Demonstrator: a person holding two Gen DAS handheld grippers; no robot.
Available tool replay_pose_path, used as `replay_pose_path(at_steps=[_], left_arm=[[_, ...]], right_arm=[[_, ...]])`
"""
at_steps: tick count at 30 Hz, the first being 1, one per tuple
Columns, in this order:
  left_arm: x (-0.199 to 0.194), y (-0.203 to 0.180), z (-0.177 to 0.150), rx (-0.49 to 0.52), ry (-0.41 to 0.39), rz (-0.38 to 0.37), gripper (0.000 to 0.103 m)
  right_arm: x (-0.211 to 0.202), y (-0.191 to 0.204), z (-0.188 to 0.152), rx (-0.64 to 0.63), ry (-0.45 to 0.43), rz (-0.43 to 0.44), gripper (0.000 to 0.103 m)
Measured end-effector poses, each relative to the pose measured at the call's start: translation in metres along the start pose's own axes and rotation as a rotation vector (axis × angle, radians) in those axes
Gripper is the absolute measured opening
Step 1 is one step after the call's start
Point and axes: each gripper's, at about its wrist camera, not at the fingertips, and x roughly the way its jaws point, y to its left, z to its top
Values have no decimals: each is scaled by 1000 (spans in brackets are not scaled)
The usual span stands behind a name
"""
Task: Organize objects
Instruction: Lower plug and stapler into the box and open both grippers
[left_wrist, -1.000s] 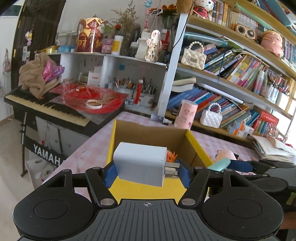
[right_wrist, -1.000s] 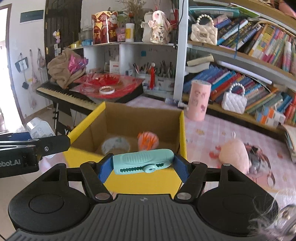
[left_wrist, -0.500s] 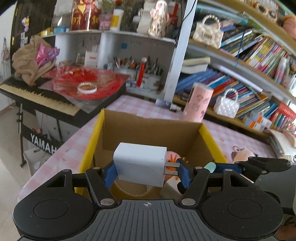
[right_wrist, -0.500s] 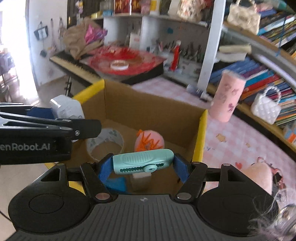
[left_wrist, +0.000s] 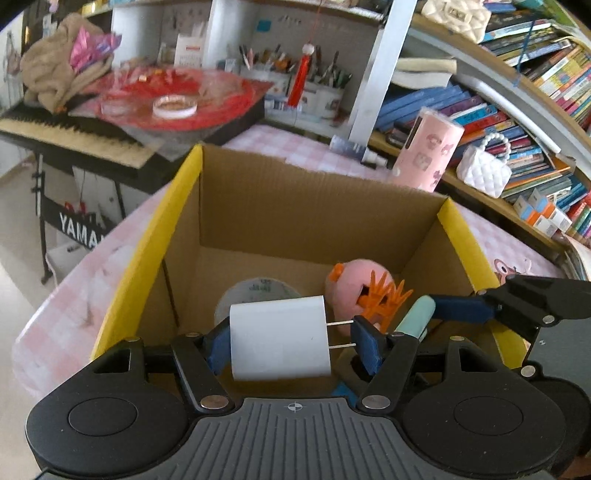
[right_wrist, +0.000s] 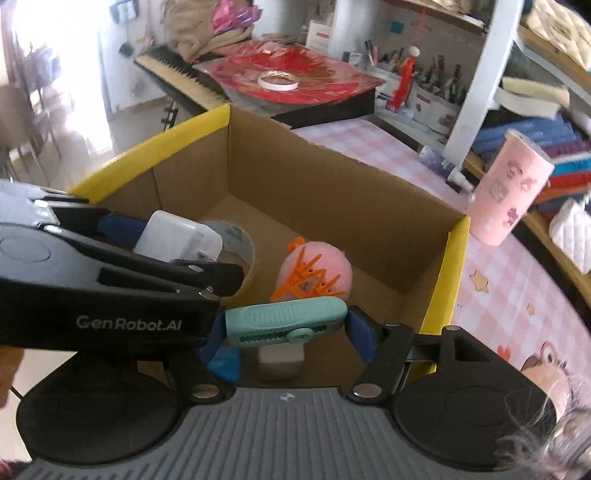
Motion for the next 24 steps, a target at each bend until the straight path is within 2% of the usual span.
replay_pose_path(at_steps=[4, 8, 15, 18, 19, 21, 24], left_arm=[[8, 5, 0, -43, 35, -13, 66], [8, 4, 1, -36, 41, -12, 67], [-2, 3, 0, -52, 11, -10, 69], [-18, 1, -1, -47, -37, -26, 74], [-25, 0, -2, -37, -62, -31, 79], [-41, -4, -5, -10, -122, -30, 80], [-68, -9, -12, 28, -215, -35, 85]], right_arm=[[3, 0, 0, -27, 12, -6, 69], [5, 1, 1, -30, 21, -13, 69], [5, 1, 1, -22, 21, -26, 69], [-5, 0, -3, 15, -33, -39, 78], [-11, -1, -5, 37, -53, -42, 78], [-25, -1, -9, 78, -100, -36, 79], [-48, 3, -16, 123, -173, -70, 80]])
